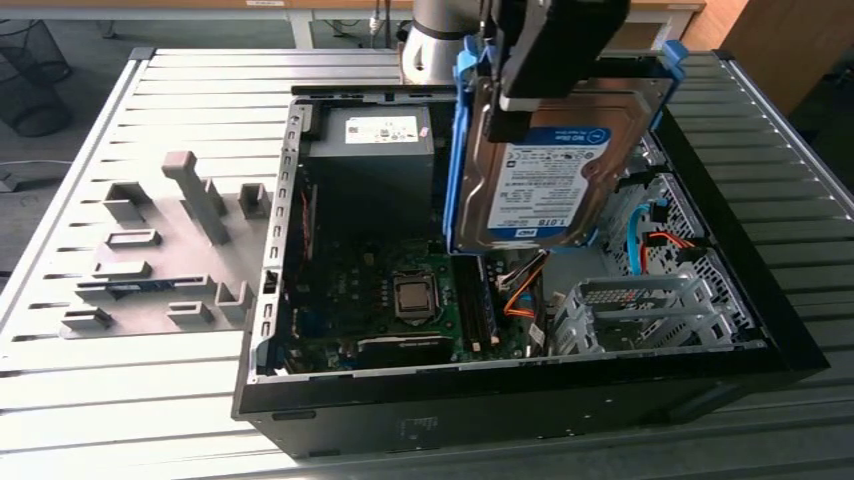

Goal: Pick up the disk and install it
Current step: 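Insert the disk into the insertion slot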

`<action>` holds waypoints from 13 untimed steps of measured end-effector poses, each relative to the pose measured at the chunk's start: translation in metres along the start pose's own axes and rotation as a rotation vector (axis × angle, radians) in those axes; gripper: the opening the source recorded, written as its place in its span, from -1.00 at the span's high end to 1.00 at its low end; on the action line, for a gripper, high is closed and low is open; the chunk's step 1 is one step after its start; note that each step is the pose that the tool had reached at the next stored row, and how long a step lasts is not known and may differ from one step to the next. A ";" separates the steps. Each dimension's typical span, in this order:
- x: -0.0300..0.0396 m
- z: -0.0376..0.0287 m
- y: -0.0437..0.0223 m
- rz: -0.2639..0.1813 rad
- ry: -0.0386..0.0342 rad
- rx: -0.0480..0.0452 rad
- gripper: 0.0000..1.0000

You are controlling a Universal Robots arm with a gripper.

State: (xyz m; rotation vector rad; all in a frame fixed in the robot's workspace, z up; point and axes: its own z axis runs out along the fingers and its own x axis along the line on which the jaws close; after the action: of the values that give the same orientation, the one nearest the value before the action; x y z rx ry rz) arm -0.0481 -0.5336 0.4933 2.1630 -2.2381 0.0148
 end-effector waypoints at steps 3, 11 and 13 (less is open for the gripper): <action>0.0002 -0.0001 -0.0112 0.000 0.0001 -0.0025 0.26; 0.0000 0.0008 -0.0276 0.000 0.0004 -0.0048 0.26; 0.0003 0.0012 -0.0278 0.000 0.0003 -0.0048 0.26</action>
State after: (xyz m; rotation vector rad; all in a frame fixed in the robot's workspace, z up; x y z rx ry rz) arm -0.0203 -0.5349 0.4918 2.1606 -2.2354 0.0097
